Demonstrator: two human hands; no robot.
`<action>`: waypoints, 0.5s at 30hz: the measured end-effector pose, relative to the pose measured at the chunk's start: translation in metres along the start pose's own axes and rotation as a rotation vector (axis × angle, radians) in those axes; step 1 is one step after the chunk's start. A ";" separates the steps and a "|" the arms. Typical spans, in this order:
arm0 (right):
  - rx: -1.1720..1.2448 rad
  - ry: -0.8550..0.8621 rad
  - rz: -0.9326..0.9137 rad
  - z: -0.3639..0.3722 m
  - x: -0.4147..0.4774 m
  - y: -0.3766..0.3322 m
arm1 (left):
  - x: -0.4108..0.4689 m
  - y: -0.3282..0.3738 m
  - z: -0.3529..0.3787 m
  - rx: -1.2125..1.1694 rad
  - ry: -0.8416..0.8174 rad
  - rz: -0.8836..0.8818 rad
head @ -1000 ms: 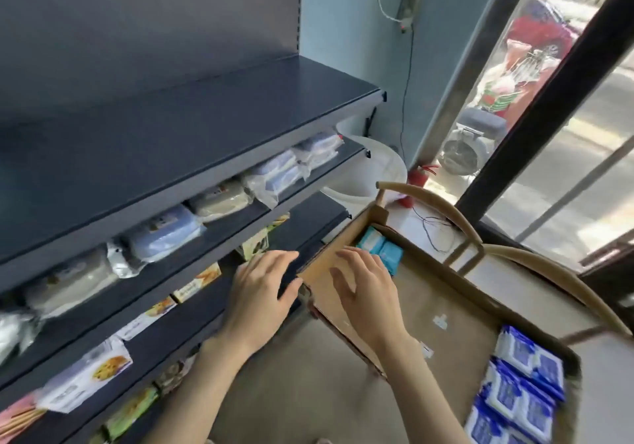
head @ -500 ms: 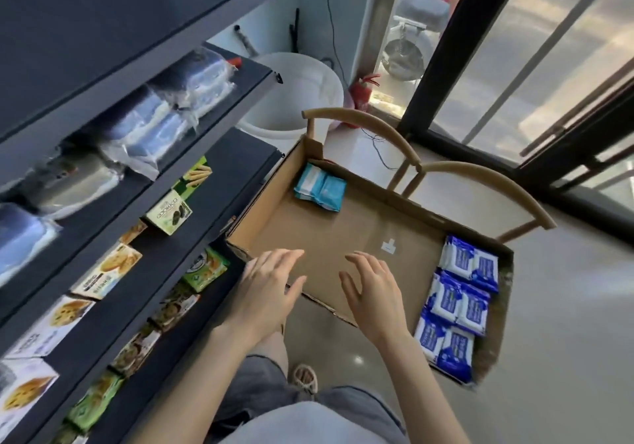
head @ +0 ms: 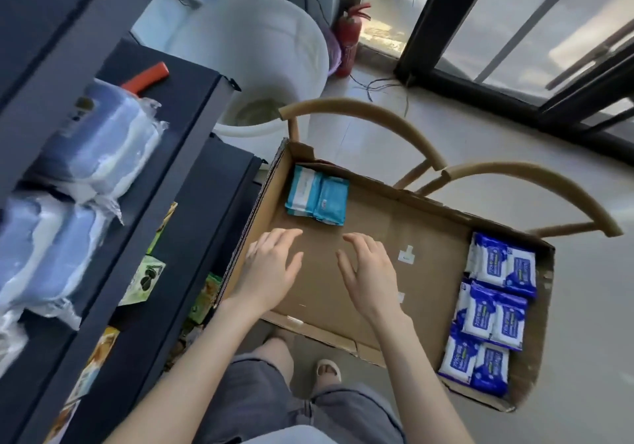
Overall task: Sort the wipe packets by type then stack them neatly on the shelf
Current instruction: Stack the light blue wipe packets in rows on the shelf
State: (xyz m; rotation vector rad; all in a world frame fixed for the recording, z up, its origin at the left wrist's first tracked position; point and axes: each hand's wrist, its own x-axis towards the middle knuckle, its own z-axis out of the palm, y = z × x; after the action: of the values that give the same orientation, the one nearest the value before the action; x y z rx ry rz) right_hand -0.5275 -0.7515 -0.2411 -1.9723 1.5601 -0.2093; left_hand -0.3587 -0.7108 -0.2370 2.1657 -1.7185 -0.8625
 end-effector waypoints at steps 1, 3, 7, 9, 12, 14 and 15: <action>0.008 -0.015 0.026 0.007 0.016 -0.001 | 0.017 -0.007 0.002 -0.001 -0.027 -0.010; 0.024 -0.042 0.073 0.021 0.047 0.001 | 0.048 -0.022 0.009 -0.008 -0.074 -0.033; 0.038 -0.108 0.162 0.050 0.103 0.014 | 0.106 -0.049 0.031 -0.042 -0.158 -0.090; 0.054 -0.120 0.211 0.065 0.127 0.024 | 0.130 -0.061 0.045 -0.063 -0.182 -0.119; 0.096 -0.123 0.292 0.090 0.160 0.043 | 0.165 -0.078 0.072 -0.092 -0.181 -0.189; 0.121 -0.131 0.339 0.108 0.178 0.056 | 0.185 -0.088 0.093 -0.135 -0.168 -0.255; 0.131 -0.133 0.362 0.118 0.186 0.062 | 0.194 -0.093 0.104 -0.152 -0.160 -0.282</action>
State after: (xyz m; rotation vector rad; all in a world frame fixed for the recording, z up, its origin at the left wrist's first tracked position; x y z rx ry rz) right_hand -0.4684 -0.8888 -0.4148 -1.5401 1.7344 -0.0301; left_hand -0.3192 -0.8513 -0.4265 2.3216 -1.3774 -1.2253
